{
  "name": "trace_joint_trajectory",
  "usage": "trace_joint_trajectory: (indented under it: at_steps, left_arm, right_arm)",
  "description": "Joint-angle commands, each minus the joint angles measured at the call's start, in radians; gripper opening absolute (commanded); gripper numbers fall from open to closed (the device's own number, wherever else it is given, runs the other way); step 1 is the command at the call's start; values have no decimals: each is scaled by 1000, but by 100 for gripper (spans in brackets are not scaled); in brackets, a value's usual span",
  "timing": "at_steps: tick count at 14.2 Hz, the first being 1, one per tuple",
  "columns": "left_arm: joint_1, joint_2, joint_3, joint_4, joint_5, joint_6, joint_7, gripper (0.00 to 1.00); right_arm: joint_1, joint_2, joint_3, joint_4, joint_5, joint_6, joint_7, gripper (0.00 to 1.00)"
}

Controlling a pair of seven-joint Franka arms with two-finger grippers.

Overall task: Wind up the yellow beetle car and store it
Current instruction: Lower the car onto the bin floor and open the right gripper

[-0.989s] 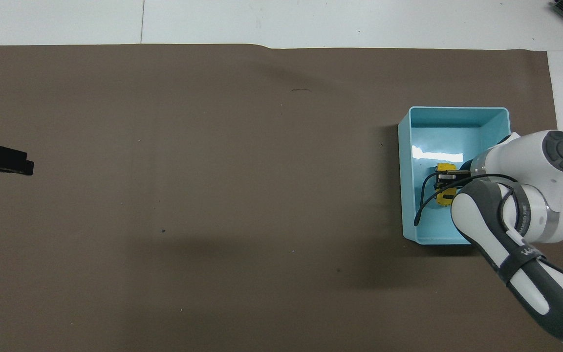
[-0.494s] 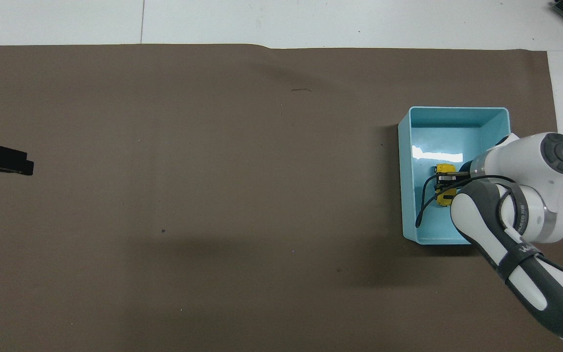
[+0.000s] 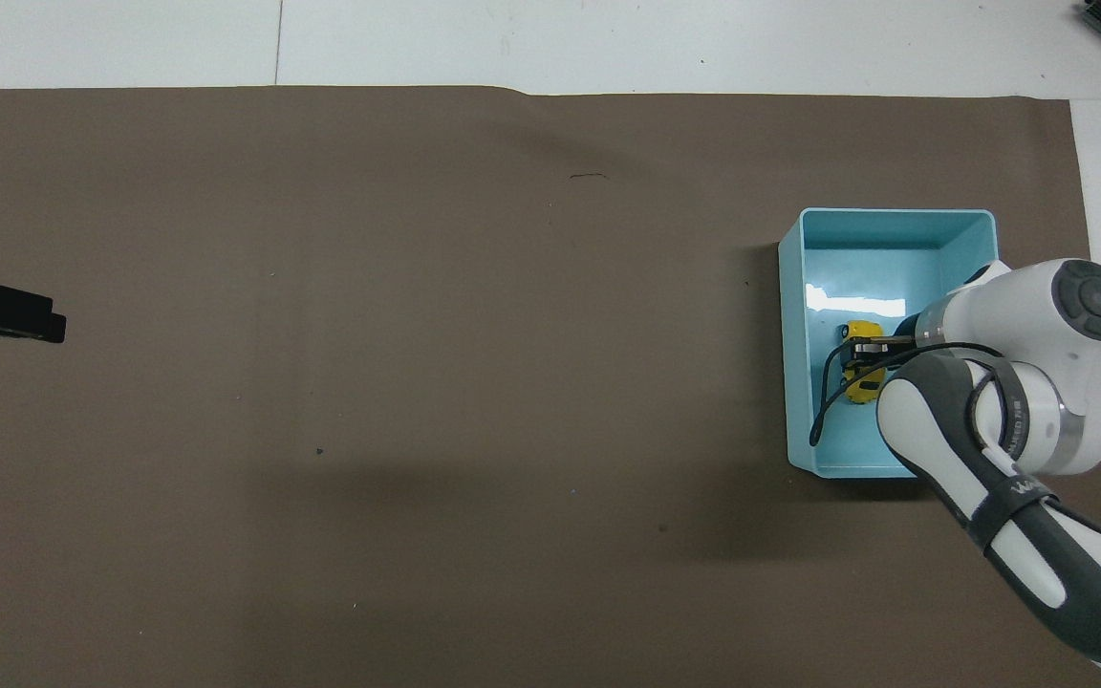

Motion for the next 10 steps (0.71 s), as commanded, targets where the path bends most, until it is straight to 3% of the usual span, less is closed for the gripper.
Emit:
trace_joint_trajectory:
  at_steps: [1,10]
  left_arm:
    - [2,-17,0,-12,10,-4,-1,100]
    - [2,-17,-2,-12,10,-4,-1,100]
  right_arm:
    - [-7,-12,7,29,-10,-9,-23,100]
    - [25,-51,19,212,-13,-273,104,100]
